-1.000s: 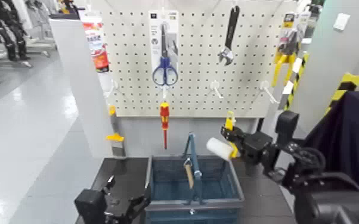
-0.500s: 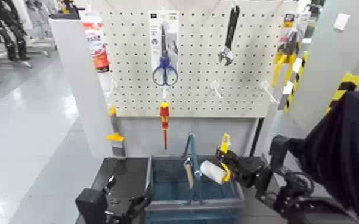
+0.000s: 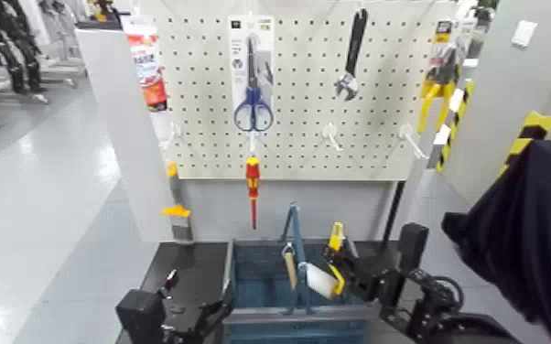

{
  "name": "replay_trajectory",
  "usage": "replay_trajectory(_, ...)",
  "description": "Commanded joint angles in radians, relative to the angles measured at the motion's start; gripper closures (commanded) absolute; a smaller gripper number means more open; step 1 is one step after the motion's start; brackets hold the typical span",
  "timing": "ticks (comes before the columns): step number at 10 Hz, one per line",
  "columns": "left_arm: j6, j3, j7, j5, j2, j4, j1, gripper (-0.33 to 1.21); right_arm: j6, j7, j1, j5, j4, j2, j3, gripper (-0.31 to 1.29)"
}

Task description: Put the yellow roller into the crate.

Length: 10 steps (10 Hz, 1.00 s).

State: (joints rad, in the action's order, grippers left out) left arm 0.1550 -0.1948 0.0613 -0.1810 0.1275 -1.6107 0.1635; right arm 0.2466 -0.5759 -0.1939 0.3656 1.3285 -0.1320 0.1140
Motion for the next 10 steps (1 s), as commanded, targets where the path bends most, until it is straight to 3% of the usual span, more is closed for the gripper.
replay_trajectory(1,0.0,0.002,0.0,0.0,0.0,-0.002,0.001,0.11,0.013,0.019,-0.006,-0.034,-0.002,0.002,0.018,1.08)
replay_trajectory(4,0.002,0.006,0.0,0.0,-0.002,-0.002,0.004,0.11,0.01,0.001,-0.004,-0.036,0.008,0.003,-0.002,0.06)
replay_trajectory(5,0.003,0.006,0.0,0.0,-0.002,-0.002,0.005,0.11,0.008,0.001,-0.001,-0.047,0.018,0.003,-0.01,0.0)
replay_trajectory(10,0.002,0.006,0.0,0.0,-0.002,-0.003,0.005,0.11,0.003,0.013,0.025,-0.108,0.087,0.006,-0.04,0.05)
